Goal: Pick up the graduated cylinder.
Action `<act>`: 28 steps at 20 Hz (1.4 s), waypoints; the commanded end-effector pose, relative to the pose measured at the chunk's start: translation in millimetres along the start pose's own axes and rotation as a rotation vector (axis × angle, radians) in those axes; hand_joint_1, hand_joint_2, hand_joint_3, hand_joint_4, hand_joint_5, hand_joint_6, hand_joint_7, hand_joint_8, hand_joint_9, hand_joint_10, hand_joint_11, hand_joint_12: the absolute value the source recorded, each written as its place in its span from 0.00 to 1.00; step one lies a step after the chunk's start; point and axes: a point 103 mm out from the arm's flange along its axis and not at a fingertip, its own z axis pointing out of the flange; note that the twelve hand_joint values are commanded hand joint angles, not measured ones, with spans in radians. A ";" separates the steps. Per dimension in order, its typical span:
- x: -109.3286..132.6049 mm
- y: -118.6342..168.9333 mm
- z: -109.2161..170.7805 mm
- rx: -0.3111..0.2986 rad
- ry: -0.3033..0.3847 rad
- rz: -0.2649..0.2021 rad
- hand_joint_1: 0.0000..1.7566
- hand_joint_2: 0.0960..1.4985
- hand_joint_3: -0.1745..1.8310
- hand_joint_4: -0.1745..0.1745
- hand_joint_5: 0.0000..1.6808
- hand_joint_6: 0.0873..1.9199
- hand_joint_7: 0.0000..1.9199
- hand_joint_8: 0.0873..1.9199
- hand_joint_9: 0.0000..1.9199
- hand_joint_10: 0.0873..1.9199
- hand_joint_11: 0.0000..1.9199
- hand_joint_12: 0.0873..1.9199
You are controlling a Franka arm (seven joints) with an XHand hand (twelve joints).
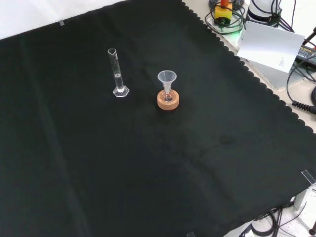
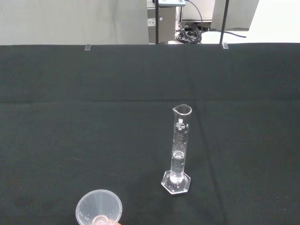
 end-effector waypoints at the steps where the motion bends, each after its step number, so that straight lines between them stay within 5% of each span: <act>1: -0.1 -0.1 0.4 -0.008 -0.014 0.000 0.01 0.72 0.36 0.52 0.11 0.07 0.01 0.22 0.12 0.31 0.06 0.67; 11: 0.6 4.5 3.6 0.002 -0.011 0.005 0.00 0.78 0.28 0.52 0.14 0.00 0.00 0.22 0.12 0.30 0.04 0.70; 23: -31.6 25.5 43.5 0.035 0.019 0.084 0.00 0.79 0.28 0.51 0.14 0.00 0.01 0.22 0.12 0.30 0.04 0.70; 28: -46.8 47.7 75.9 0.001 0.065 0.044 0.02 0.78 0.27 0.50 0.16 0.00 0.02 0.23 0.13 0.30 0.05 0.71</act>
